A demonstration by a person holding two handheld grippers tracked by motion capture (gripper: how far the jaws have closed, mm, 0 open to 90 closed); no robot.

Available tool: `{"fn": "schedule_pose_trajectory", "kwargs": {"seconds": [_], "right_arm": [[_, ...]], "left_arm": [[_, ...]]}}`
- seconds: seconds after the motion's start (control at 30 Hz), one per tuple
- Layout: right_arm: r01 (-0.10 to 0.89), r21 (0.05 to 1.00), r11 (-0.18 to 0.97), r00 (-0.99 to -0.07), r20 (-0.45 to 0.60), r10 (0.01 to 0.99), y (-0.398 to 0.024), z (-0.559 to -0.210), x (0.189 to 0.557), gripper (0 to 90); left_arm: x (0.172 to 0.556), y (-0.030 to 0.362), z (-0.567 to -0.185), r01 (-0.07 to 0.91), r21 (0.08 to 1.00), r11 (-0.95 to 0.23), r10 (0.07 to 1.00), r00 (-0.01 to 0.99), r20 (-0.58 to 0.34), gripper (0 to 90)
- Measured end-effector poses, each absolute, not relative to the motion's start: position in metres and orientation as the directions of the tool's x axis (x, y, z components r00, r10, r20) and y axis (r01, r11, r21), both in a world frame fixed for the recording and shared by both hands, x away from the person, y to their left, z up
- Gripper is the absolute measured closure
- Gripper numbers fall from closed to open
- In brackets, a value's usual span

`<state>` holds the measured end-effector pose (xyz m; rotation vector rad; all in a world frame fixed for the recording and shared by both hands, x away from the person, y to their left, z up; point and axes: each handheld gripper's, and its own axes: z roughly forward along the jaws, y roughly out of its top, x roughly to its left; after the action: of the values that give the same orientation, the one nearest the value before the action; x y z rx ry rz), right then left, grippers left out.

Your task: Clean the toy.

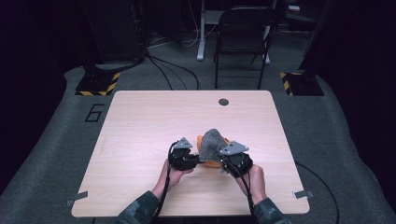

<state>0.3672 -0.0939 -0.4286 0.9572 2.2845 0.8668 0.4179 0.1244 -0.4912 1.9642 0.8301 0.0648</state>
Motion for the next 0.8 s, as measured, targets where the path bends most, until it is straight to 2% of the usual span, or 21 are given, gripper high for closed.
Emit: {"fn": "schedule_pose_trajectory", "kwargs": {"seconds": [0.43,0.8], "right_arm": [[0.516,0.705,0.487,-0.556,-0.157,0.816,-0.127,-0.439,0.381,74.8],[0.621,0.649,0.439,-0.477,-0.130,0.869,-0.154,-0.462,0.400,74.7]], "left_arm": [[0.418,0.124,-0.491,0.529,0.797,-0.292,0.575,0.763,-0.295,82.4],[0.418,0.124,-0.492,0.526,0.798,-0.293,0.574,0.765,-0.294,82.4]]}}
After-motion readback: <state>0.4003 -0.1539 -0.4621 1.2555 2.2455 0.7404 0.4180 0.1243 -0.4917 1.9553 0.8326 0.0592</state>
